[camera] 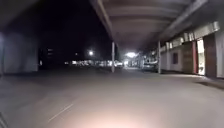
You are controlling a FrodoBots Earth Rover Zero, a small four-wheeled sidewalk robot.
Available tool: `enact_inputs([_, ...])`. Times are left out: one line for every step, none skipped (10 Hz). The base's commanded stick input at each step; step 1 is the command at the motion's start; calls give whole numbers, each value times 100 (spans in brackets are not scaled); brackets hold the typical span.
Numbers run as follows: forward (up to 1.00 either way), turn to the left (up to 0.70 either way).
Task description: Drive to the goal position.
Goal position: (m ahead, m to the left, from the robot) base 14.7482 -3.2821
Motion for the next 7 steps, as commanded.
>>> enact_inputs([100,-17])
enact_inputs([100,-18])
enact_inputs([100,-20])
enact_inputs([100,-23])
enact_inputs([100,-23])
enact_inputs([100,-21])
enact_inputs([100,-14])
